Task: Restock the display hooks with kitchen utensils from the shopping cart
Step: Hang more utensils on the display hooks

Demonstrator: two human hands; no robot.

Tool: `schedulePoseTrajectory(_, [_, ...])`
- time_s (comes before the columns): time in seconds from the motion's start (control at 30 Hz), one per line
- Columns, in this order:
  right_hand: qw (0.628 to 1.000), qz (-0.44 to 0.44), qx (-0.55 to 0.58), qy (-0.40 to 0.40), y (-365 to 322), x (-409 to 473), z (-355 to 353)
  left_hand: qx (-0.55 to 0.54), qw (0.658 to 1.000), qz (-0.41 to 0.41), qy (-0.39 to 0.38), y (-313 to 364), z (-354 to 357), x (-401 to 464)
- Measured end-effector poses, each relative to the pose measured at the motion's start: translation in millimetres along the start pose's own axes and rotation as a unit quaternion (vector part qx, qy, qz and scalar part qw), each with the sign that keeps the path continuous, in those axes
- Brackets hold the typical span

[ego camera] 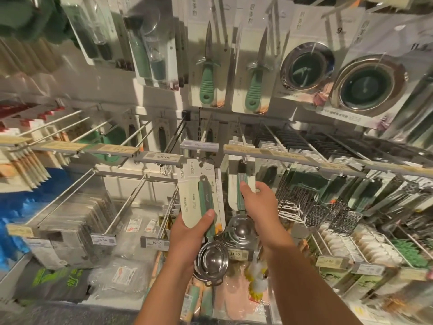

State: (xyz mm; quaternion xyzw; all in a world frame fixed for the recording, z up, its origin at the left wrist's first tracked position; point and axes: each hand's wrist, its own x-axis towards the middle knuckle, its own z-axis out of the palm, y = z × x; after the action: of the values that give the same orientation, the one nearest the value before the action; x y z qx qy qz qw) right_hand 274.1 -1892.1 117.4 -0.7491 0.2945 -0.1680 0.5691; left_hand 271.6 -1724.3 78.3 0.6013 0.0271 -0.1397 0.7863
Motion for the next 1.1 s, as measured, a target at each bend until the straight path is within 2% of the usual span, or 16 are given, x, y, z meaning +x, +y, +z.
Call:
schedulePoseTrajectory(0.23, [0.997, 0.044, 0.045, -0.052, 17.2, -18.8, 1.3, -0.028, 0.999, -0.016, -0.009, 3.1, -0.7, -1.6])
schedulePoseTrajectory(0.37, [0.990, 0.018, 0.106, -0.091, 18.9, -34.8, 6.4, -0.033, 0.999, -0.024, -0.029, 4.7, 2.4, -6.6])
schedulePoseTrajectory(0.67, [0.990, -0.037, 0.089, -0.104, 27.4, -54.8, 13.8, 0.009, 0.999, -0.003, -0.043, 3.1, 5.2, -12.7])
schedulePoseTrajectory(1.1, [0.983, 0.005, 0.132, -0.131, 36.1, -56.1, 19.1, 0.030, 0.997, -0.006, -0.065, -8.4, 3.1, -13.6])
